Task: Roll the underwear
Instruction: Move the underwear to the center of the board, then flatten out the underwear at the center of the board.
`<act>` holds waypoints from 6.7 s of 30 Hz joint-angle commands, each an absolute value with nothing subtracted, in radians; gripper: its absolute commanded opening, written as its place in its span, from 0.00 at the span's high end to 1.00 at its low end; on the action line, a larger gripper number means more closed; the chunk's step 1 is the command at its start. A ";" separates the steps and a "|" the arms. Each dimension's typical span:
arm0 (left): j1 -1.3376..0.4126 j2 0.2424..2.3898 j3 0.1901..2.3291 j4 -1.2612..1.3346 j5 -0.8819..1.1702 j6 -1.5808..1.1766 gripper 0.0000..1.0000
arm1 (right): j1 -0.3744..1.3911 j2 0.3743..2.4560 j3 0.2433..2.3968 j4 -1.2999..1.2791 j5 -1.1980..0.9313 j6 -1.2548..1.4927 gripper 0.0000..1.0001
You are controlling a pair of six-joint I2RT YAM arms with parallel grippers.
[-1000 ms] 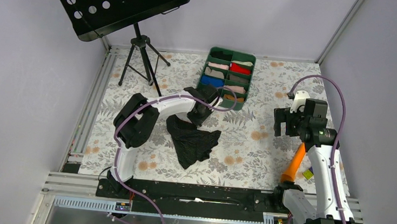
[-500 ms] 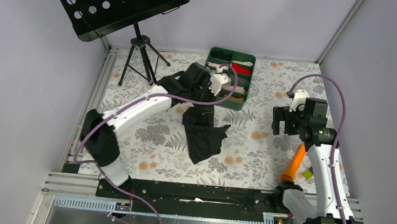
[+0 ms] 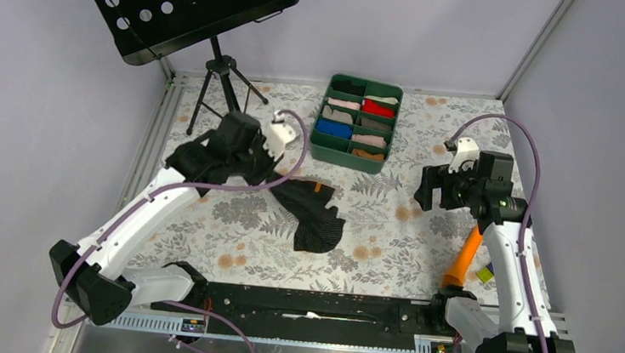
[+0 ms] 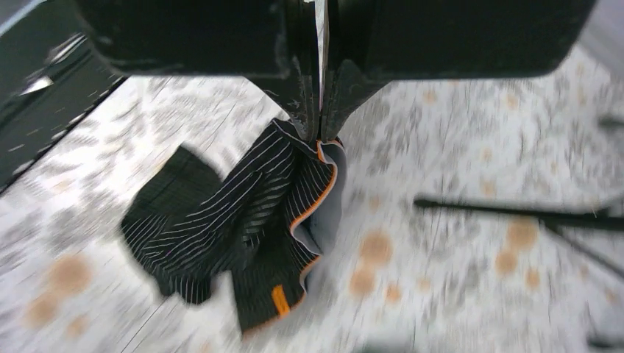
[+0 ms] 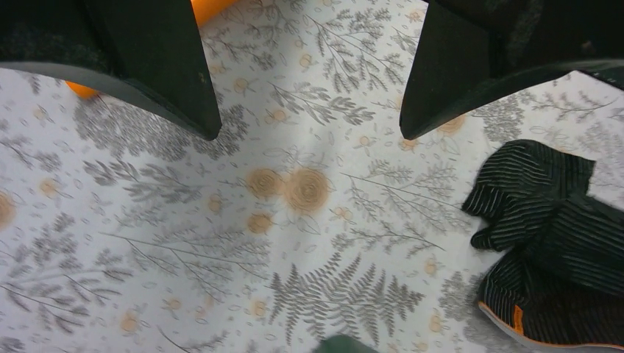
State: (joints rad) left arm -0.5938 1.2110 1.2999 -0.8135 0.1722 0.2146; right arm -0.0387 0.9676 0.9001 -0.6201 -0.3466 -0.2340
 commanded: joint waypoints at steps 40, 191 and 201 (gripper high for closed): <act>-0.295 1.285 1.025 -1.025 -0.057 0.225 0.28 | 0.677 2.030 1.543 -0.343 -0.526 -0.224 0.25; -0.468 1.623 1.245 -0.425 0.102 -0.103 0.89 | 0.181 1.218 0.950 -0.416 -0.355 -0.180 1.00; -0.468 1.609 1.258 -0.456 0.090 -0.107 0.52 | 0.180 1.304 0.999 -0.395 -0.159 -0.114 0.50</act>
State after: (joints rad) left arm -0.4713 1.7161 1.2560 -0.4881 0.0921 -0.1314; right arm 0.1841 1.3457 0.9516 -0.4107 -0.2176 -0.1413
